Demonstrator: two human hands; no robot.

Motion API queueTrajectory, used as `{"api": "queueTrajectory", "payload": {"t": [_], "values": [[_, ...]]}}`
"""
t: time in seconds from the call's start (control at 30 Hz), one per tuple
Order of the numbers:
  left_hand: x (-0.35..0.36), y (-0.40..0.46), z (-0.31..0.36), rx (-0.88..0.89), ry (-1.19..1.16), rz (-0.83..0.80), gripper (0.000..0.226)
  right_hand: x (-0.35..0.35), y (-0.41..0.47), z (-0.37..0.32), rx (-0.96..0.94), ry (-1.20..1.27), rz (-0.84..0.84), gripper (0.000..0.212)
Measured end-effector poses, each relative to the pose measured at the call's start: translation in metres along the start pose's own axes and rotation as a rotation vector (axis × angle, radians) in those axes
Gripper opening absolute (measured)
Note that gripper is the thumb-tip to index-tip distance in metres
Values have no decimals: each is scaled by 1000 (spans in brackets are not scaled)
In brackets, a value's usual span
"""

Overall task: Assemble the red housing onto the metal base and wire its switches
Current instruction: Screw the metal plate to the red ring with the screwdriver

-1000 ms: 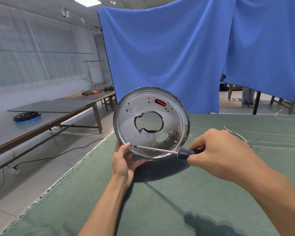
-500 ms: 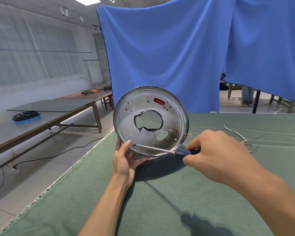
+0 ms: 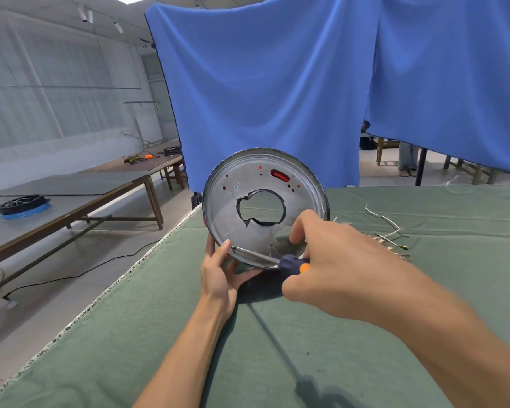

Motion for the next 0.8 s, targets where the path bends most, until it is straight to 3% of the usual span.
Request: {"api": "queueTrajectory", "payload": {"t": [0.07,0.13,0.27,0.37,0.6,0.7,0.8], "values": [[1,-3,-2,-14,1,9,43,-2,-2,-1,-13,79,-45,33],[1,-5,-4,-26,17,12,44,-12,-4,-3,-36,129,11,32],[0,-7,-7,-57,17,-5,45,-44,-20,-24,-167,204,379,23],[-2,-10,-8,-86,-39,9,40,-40,-35,-47,-239,132,514,19],[-12,-8,-11,-172,-90,55,20,-21,-35,-64,-268,155,309,29],[-11,-6,-8,-149,-102,57,18,-23,-35,-65,-246,-6,374,22],[-13,-5,-8,-142,-115,52,21,-23,-36,-60,-151,-240,472,36]]}}
Point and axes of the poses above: each hand's wrist, its own y-axis towards the middle knuckle, its own x-axis out of the palm, z = x × y, the point moved 10 cm from there along y, towards the middle knuckle, and after that the axes turned 9 degrees about x, right-handed, at the moved point
